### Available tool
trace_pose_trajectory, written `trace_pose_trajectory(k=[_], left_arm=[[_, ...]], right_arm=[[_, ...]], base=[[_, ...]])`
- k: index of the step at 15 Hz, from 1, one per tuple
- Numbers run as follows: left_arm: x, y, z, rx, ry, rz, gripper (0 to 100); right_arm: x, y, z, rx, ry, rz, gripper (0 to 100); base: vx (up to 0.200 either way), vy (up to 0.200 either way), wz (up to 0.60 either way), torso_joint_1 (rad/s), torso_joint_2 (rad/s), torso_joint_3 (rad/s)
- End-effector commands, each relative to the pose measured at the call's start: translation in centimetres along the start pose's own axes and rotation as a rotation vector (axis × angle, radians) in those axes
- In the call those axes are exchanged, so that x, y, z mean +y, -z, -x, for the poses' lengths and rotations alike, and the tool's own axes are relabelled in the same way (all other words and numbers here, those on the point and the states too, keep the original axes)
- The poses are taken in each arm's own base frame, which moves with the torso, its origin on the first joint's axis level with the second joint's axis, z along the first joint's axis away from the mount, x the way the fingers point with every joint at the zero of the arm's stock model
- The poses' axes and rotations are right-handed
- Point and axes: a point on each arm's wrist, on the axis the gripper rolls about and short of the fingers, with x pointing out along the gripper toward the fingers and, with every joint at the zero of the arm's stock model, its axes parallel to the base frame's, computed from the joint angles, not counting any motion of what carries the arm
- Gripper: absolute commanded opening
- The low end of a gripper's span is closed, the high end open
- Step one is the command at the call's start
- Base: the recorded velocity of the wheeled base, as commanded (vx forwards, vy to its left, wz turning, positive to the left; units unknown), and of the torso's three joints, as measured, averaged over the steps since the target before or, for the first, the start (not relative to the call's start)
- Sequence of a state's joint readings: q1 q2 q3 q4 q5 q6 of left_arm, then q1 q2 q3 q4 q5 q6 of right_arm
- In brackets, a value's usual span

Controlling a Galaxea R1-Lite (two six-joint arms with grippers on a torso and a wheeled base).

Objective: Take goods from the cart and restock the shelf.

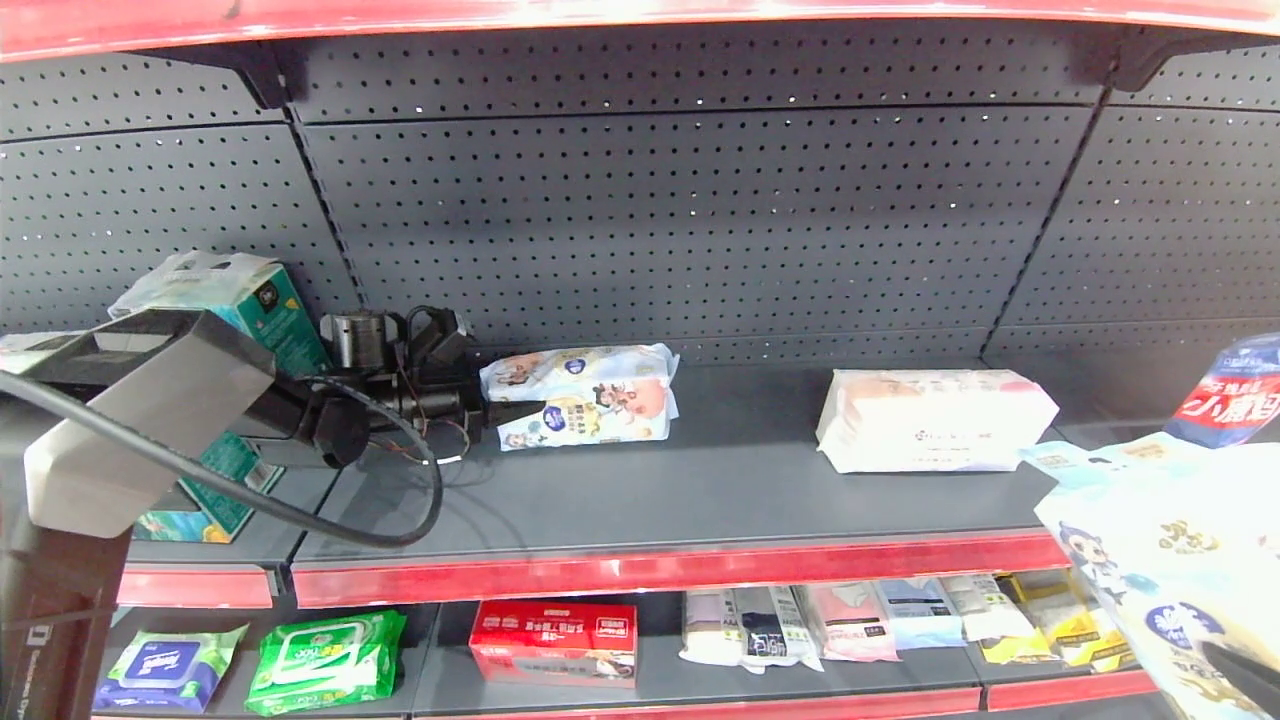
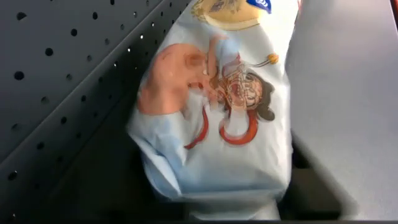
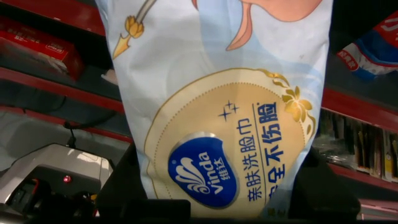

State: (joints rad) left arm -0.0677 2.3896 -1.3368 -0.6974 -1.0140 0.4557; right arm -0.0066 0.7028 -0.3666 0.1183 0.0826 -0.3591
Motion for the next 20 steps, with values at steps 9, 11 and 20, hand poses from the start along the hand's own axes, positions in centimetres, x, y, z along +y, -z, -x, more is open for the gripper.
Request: trace_pose_trajectory(k=[9,11,20], left_arm=[[-2.6,-0.4,1.7,-0.01,-0.01,-0.001,0],[-3.5,-1.3,2.5,-0.01,-0.011,0.028,0],[-5.8,-0.9,4.7,-0.028,-0.04,0.03,0]], right_arm=[[0.0,0.1,-0.2,0.012,-0.007,-0.004,0],[0.1,0.3,-0.2,0.012,-0.007,-0.004,0],[0.1,0.3,-0.3,0.016,-0.013,-0.006,0]], base=[[0.0,0.0,0.0,0.0,0.0,0.0],[0.0,0.0,0.0,0.0,0.0,0.0],[0.0,0.0,0.0,0.0,0.0,0.0]])
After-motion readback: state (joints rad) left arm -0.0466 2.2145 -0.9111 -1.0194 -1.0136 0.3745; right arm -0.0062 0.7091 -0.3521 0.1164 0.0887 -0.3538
